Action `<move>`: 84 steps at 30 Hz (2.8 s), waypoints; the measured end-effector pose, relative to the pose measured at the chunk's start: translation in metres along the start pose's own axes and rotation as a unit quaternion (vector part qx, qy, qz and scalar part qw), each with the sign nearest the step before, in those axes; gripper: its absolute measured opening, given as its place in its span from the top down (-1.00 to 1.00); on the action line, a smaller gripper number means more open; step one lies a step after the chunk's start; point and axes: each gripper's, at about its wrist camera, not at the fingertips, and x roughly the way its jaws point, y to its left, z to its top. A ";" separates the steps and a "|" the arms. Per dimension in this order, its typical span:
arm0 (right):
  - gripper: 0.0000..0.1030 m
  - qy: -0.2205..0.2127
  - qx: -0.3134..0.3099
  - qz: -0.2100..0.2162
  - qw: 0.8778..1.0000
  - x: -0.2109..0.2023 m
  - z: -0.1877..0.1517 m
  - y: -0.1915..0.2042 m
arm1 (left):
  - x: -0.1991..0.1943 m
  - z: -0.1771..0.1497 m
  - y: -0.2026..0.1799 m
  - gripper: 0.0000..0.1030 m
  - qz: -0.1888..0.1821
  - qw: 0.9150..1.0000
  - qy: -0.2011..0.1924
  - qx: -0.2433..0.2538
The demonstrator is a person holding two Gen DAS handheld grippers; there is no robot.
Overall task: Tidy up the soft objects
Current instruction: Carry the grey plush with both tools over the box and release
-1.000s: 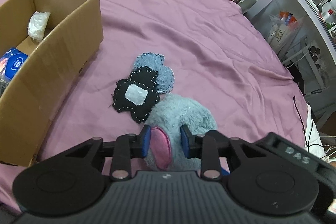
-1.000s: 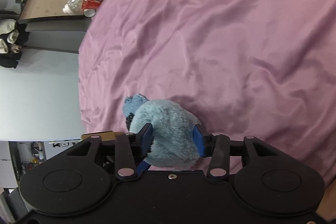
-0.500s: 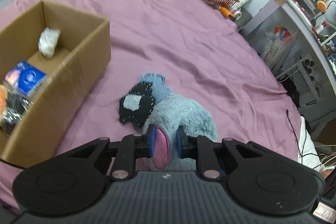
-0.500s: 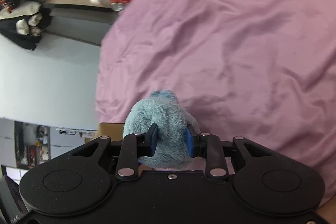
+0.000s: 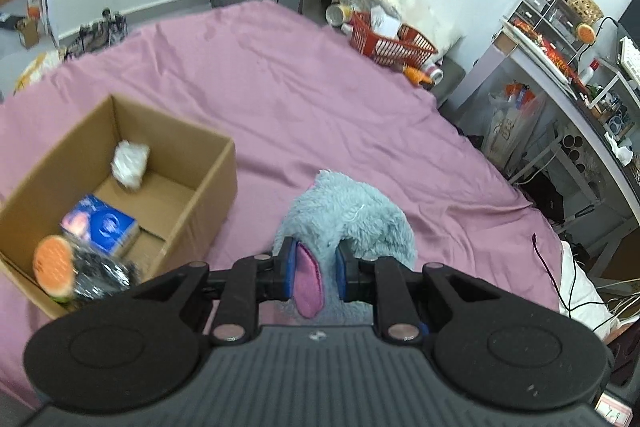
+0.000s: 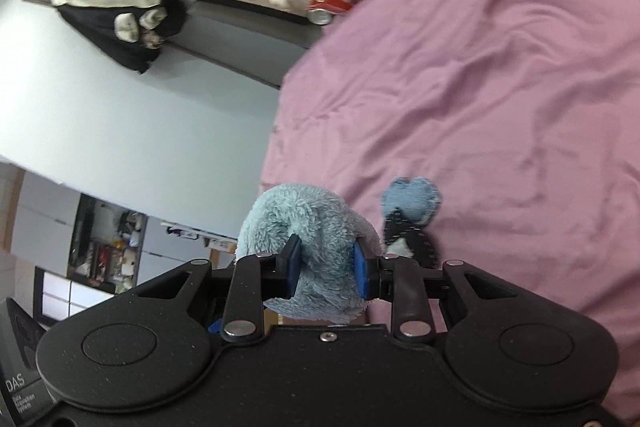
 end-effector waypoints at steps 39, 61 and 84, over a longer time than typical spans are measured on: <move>0.48 -0.004 -0.176 0.081 0.981 0.032 -0.062 0.088 | -0.058 0.027 0.113 0.66 -0.042 0.994 -0.063 -0.074; 0.40 -0.001 -0.168 -0.011 0.986 0.055 -0.061 0.080 | 0.002 0.033 0.174 0.69 -0.068 0.986 -0.010 -0.151; -0.09 -0.006 -0.139 -0.045 0.989 0.058 -0.047 0.069 | 0.024 0.046 0.155 -0.08 -0.001 0.995 0.007 -0.100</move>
